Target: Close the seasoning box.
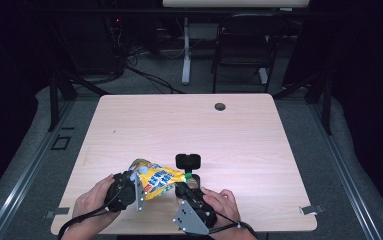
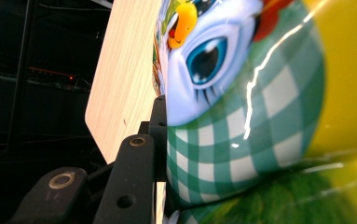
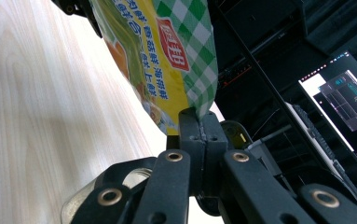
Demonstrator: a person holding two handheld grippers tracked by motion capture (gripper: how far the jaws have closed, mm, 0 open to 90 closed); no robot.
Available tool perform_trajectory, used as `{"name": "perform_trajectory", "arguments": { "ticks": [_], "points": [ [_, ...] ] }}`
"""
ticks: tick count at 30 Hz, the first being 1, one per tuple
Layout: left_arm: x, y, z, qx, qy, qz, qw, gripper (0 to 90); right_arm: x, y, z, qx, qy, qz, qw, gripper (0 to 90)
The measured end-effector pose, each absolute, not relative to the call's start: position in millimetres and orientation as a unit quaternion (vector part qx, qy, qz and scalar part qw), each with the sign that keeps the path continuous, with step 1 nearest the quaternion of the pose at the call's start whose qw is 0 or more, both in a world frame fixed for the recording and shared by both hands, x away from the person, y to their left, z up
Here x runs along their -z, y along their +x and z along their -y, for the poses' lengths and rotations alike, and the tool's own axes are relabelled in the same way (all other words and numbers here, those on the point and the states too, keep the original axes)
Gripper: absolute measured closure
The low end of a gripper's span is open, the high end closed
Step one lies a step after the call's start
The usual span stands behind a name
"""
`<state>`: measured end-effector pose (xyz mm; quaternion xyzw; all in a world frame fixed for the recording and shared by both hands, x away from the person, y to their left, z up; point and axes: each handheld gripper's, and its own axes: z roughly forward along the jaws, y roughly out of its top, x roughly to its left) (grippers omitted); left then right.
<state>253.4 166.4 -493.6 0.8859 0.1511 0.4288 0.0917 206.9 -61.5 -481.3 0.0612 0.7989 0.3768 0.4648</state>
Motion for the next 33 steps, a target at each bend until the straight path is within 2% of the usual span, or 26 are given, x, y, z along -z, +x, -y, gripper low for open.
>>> {"name": "perform_trajectory", "arguments": {
  "ticks": [33],
  "points": [
    [504,257,-177,-0.381,0.885,-0.212,0.167,72.7,464,213,49,-0.375,0.04,-0.799,0.468,90.0]
  ]
}}
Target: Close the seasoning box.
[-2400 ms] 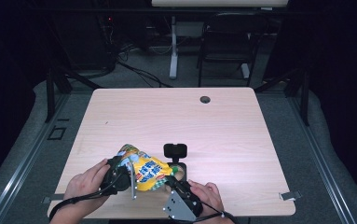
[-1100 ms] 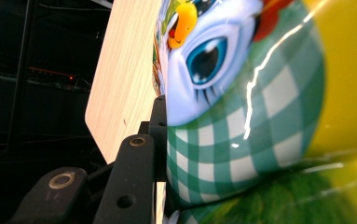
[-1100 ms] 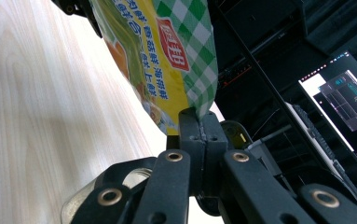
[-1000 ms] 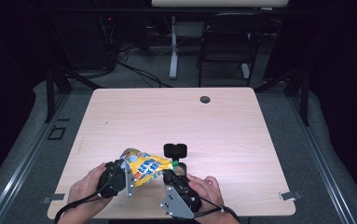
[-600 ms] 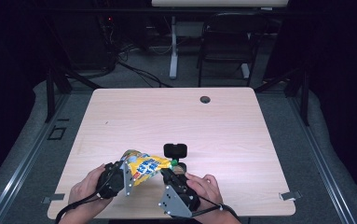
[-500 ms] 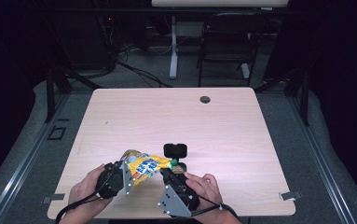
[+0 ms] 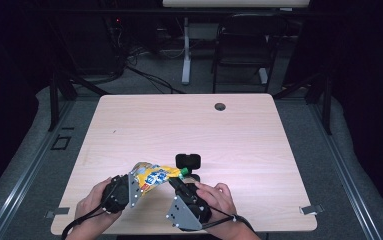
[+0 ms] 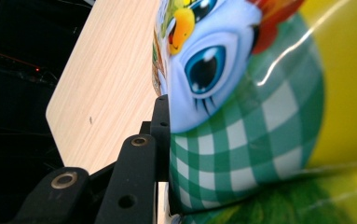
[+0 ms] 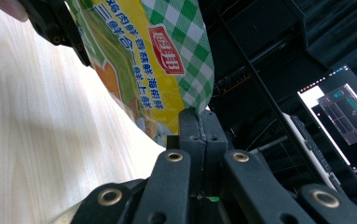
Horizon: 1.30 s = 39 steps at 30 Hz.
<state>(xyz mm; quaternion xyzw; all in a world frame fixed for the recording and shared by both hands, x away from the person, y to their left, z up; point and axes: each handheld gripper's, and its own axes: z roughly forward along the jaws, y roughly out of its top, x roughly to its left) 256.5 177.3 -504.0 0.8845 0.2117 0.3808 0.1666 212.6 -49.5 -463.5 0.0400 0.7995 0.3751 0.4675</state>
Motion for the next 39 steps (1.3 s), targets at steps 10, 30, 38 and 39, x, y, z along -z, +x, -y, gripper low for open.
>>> {"name": "perform_trajectory", "arguments": {
  "ticks": [10,30,38,39],
  "points": [
    [508,262,-184,-0.339,0.888,-0.235,0.204,73.7,461,215,46,-0.378,0.037,-0.798,0.468,90.0],
    [514,272,-194,-0.271,0.882,-0.27,0.276,75.1,449,223,43,-0.417,0.05,-0.782,0.46,75.7],
    [519,273,-194,-0.257,0.881,-0.275,0.287,75.6,447,227,44,-0.423,0.062,-0.785,0.448,80.7],
    [520,273,-195,-0.255,0.88,-0.276,0.289,75.6,447,228,44,-0.425,0.064,-0.786,0.444,86.5]
  ]
}}
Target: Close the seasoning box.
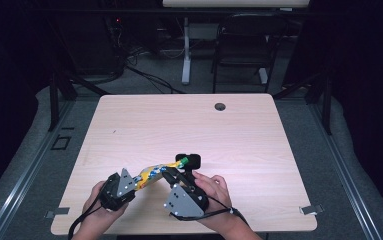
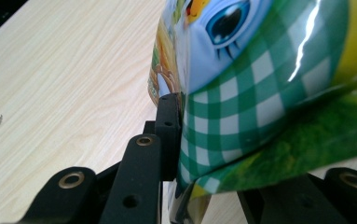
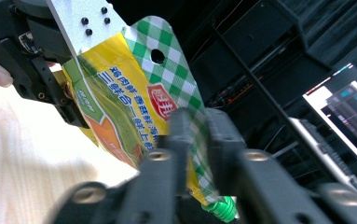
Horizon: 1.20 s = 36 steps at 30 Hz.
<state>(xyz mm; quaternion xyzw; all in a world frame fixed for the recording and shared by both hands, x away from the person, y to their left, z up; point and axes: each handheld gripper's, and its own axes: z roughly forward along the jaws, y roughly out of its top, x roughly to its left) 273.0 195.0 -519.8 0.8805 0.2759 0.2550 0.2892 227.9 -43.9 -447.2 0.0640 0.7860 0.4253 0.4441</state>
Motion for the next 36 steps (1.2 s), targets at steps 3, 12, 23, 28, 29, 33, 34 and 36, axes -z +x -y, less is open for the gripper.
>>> {"name": "perform_trajectory", "arguments": {
  "ticks": [3,12,23,28,29,33,34,36],
  "points": [
    [521,273,-195,-0.253,0.88,-0.277,0.291,75.6,446,229,44,-0.426,0.066,-0.792,0.432,90.0],
    [527,275,-193,-0.234,0.879,-0.285,0.302,75.2,443,229,36,-0.421,0.057,-0.795,0.432,90.0],
    [533,280,-190,-0.198,0.885,-0.29,0.307,75.3,440,227,24,-0.415,0.039,-0.797,0.437,90.0],
    [535,281,-193,-0.19,0.879,-0.291,0.325,75.9,439,228,21,-0.42,0.036,-0.793,0.439,90.0],
    [536,281,-193,-0.185,0.878,-0.293,0.329,75.9,439,228,21,-0.418,0.036,-0.794,0.44,90.0],
    [539,282,-196,-0.179,0.872,-0.297,0.345,76.2,437,229,19,-0.42,0.034,-0.793,0.44,88.2],
    [539,283,-197,-0.175,0.873,-0.297,0.346,76.3,437,230,18,-0.423,0.035,-0.793,0.438,87.7],
    [540,283,-198,-0.174,0.871,-0.298,0.35,76.3,436,232,18,-0.427,0.037,-0.793,0.433,87.1]
  ]
}}
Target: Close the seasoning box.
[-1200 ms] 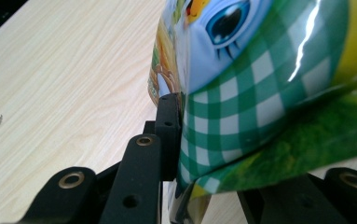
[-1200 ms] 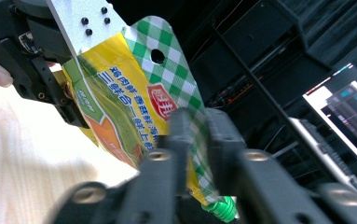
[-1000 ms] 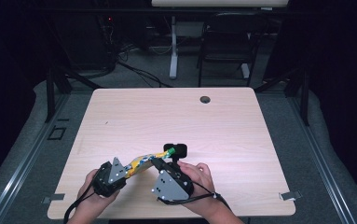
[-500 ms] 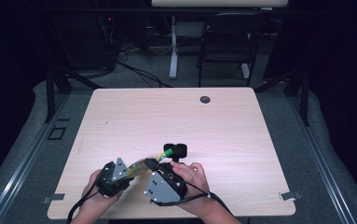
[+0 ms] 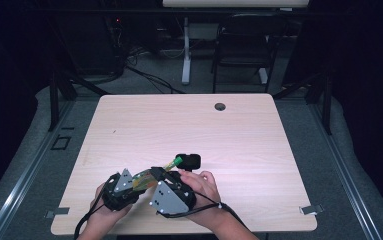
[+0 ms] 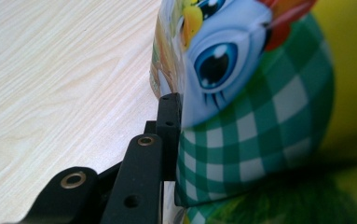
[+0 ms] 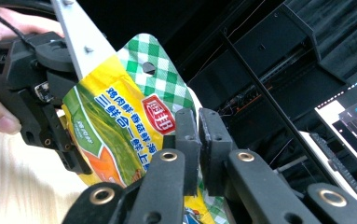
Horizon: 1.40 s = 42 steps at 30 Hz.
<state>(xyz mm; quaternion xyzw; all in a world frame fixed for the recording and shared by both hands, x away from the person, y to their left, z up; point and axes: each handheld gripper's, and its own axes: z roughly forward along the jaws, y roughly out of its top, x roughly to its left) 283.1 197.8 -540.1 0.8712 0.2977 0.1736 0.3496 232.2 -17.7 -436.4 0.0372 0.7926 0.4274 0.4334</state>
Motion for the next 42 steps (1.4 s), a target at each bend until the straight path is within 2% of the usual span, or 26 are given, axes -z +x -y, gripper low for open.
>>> {"name": "perform_trajectory", "arguments": {
  "ticks": [7,21,27,33,42],
  "points": [
    [547,288,-203,-0.15,0.866,-0.303,0.368,76.4,435,239,12,-0.429,0.042,-0.797,0.423,82.7],
    [560,297,-211,-0.129,0.863,-0.316,0.373,76.4,441,241,9,-0.426,0.043,-0.802,0.416,81.4],
    [565,302,-221,-0.11,0.848,-0.339,0.391,76.3,436,238,25,-0.439,0.053,-0.794,0.417,76.5],
    [570,305,-227,-0.093,0.842,-0.353,0.398,75.8,434,250,53,-0.436,0.097,-0.791,0.418,71.7],
    [575,309,-237,-0.077,0.823,-0.386,0.41,71.0,446,276,79,-0.419,0.157,-0.805,0.389,58.0]
  ]
}}
